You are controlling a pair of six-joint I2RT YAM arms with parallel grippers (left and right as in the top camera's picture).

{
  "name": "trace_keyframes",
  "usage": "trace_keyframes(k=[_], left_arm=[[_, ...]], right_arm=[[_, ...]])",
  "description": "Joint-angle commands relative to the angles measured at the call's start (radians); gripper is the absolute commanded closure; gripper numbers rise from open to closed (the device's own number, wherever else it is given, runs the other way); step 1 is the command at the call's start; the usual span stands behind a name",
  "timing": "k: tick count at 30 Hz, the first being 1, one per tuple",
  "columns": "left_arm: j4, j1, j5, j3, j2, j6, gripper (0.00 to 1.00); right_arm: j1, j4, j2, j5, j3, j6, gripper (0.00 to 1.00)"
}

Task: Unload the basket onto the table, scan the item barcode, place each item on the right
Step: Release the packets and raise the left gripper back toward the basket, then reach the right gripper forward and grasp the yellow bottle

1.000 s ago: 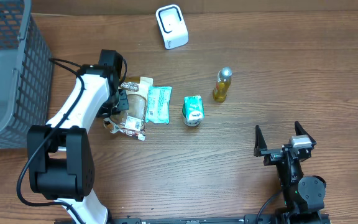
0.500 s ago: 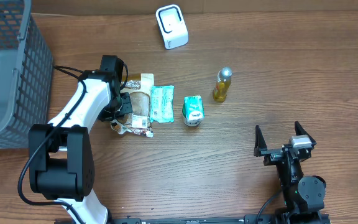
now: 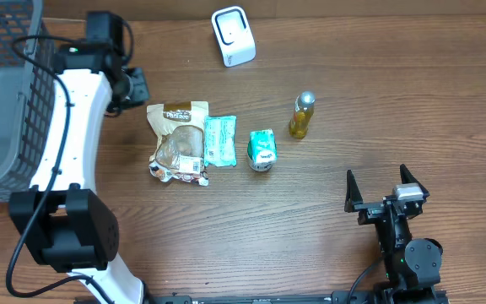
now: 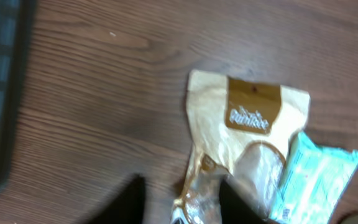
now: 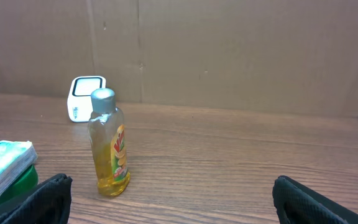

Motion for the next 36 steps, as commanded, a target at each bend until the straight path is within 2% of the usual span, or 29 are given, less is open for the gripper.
trace_keyframes(k=[1,2,3,15,18,23,28,30,34,36], left_arm=[[0.005,0.04,0.002,0.016,-0.004,0.03,0.19],[0.004,0.045,0.002,0.016,-0.004,0.031,0.02],[0.002,0.048,0.001,0.016,-0.004,0.036,0.01],[-0.006,0.05,0.002,0.016,-0.003,0.041,0.0],[-0.006,0.05,0.002,0.016,-0.003,0.041,0.01],[-0.006,0.05,0.002,0.016,-0.004,0.041,0.01],[-0.006,0.05,0.002,0.016,-0.004,0.041,0.0],[-0.006,0.05,0.002,0.016,-0.003,0.041,0.01],[-0.006,0.05,0.002,0.016,-0.004,0.041,0.0],[-0.006,0.05,0.002,0.016,-0.003,0.041,0.0]], right_arm=[[-0.001,0.003,-0.006,0.001,-0.01,-0.002,0.0],[-0.001,0.003,-0.006,0.001,-0.01,-0.002,0.0],[-0.001,0.003,-0.006,0.001,-0.01,-0.002,0.0],[-0.001,0.032,-0.006,0.0,-0.01,-0.001,0.0],[-0.001,0.064,-0.006,-0.076,-0.01,-0.002,0.0],[-0.001,-0.024,-0.004,-0.075,0.047,0.008,0.0],[-0.001,-0.124,0.066,-0.028,0.224,0.106,0.0],[-0.001,-0.185,0.174,-0.029,0.373,0.132,0.0],[-0.001,-0.412,0.441,-0.034,0.716,0.131,0.0],[-0.001,-0.605,0.636,-0.051,0.952,0.131,0.0]])
